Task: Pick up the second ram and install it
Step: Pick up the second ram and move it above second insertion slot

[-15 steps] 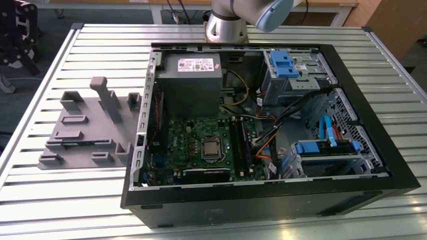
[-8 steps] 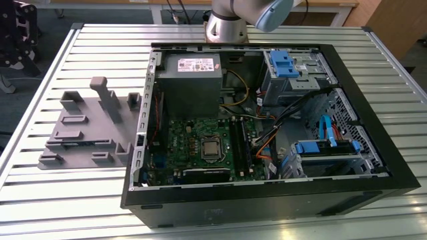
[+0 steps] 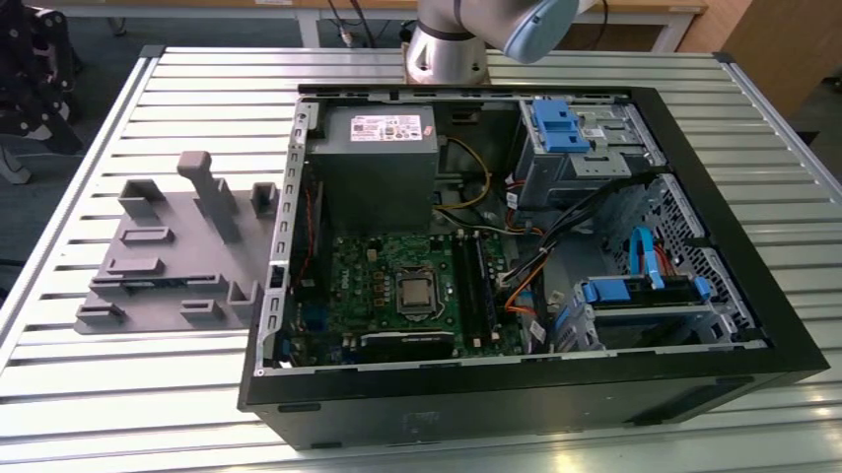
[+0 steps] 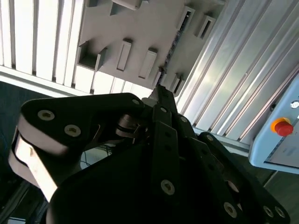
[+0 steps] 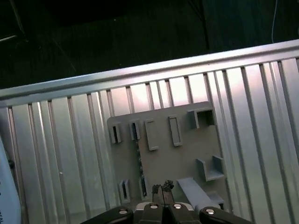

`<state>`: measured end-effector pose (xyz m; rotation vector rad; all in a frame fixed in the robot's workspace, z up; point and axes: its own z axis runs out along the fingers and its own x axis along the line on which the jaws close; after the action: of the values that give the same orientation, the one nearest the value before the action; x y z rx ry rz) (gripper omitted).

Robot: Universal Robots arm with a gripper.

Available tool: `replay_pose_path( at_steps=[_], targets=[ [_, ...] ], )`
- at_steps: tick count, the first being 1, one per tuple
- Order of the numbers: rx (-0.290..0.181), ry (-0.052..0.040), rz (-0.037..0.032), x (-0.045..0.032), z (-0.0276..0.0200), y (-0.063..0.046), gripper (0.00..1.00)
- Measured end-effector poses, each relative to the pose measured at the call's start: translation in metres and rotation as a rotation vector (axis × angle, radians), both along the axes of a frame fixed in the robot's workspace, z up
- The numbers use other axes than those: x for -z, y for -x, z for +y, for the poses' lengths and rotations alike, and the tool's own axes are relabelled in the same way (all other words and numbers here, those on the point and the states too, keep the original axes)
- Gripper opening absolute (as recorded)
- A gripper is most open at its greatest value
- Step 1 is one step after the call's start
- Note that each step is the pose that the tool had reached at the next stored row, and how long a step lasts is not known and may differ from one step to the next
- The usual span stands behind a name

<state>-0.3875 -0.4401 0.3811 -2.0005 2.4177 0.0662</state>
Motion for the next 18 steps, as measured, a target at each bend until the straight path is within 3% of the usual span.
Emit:
replay_pose_path(
  at_steps=[3, 11, 18],
  targets=[
    [-0.028, -0.0005, -0.0001, 0.0009, -0.0001, 0.0000, 0.11],
    [-0.157, -0.0004, -0.0014, 0.0024, -0.0002, 0.0000, 0.11],
    [-0.170, -0.0005, -0.0019, 0.0025, -0.0002, 0.0000, 0.11]
  ],
)
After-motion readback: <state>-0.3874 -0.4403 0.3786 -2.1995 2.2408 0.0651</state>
